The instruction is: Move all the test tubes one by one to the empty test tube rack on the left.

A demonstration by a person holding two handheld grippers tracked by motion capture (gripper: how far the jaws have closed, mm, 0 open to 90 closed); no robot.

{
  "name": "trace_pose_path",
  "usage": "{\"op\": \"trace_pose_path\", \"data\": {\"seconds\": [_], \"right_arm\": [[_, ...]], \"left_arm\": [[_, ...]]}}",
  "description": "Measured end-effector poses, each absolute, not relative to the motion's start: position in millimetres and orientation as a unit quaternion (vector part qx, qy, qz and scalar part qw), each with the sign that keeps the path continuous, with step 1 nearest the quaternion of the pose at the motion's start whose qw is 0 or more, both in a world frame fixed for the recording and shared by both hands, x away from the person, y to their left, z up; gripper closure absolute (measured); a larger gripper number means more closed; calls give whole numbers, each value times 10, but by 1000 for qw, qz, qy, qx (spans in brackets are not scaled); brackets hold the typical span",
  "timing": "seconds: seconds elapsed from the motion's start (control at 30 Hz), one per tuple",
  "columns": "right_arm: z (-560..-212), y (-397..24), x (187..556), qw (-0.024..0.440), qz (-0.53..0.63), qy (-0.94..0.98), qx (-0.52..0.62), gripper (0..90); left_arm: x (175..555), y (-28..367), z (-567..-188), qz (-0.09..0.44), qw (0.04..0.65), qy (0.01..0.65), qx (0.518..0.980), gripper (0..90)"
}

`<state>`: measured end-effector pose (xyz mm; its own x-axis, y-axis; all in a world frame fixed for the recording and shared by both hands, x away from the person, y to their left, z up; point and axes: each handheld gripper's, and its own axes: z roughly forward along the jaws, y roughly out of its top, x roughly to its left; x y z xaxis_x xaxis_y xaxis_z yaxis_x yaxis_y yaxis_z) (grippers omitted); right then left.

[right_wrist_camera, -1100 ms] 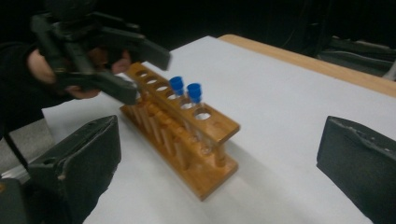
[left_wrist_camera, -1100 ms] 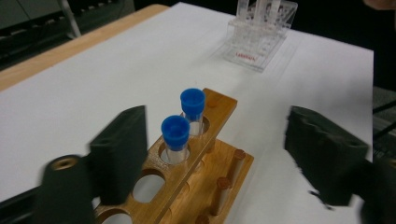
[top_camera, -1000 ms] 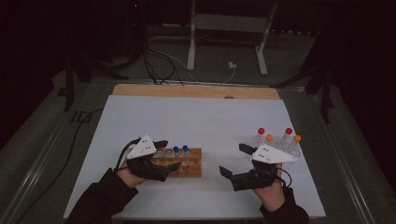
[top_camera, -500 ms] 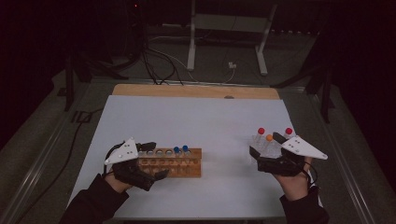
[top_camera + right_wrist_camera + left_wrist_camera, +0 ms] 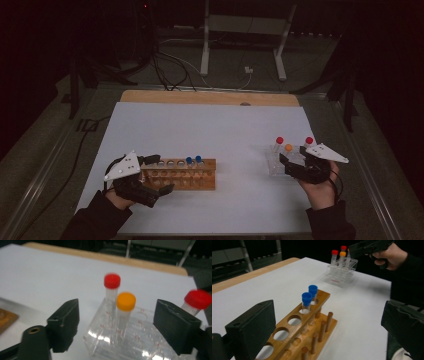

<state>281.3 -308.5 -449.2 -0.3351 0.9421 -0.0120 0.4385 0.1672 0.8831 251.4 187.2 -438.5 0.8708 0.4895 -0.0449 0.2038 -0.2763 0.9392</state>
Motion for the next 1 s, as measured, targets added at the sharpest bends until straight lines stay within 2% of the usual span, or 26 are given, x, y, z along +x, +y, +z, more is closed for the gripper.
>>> {"op": "trace_pose_path", "data": {"seconds": [0.17, 0.47, 0.67, 0.83, 1.0], "right_arm": [[-4576, -3086, 2870, 298, 397, 707, 503, 316], [-4683, -3065, 2990, 297, 366, 714, 518, 558], [-4719, -3068, 3045, 292, 362, 715, 522, 674], [-4734, -3047, 3070, 286, 363, 716, 523, 732], [-4711, -3058, 3069, 282, 369, 712, 527, 742]], "left_arm": [[2514, 1872, -4394, 124, 560, 219, 789, 5], [2522, 1876, -4393, 120, 559, 218, 791, 4], [2524, 1874, -4397, 120, 558, 216, 792, 5], [2525, 1874, -4395, 117, 557, 216, 793, 5], [2528, 1868, -4399, 114, 555, 215, 796, 5]]}}
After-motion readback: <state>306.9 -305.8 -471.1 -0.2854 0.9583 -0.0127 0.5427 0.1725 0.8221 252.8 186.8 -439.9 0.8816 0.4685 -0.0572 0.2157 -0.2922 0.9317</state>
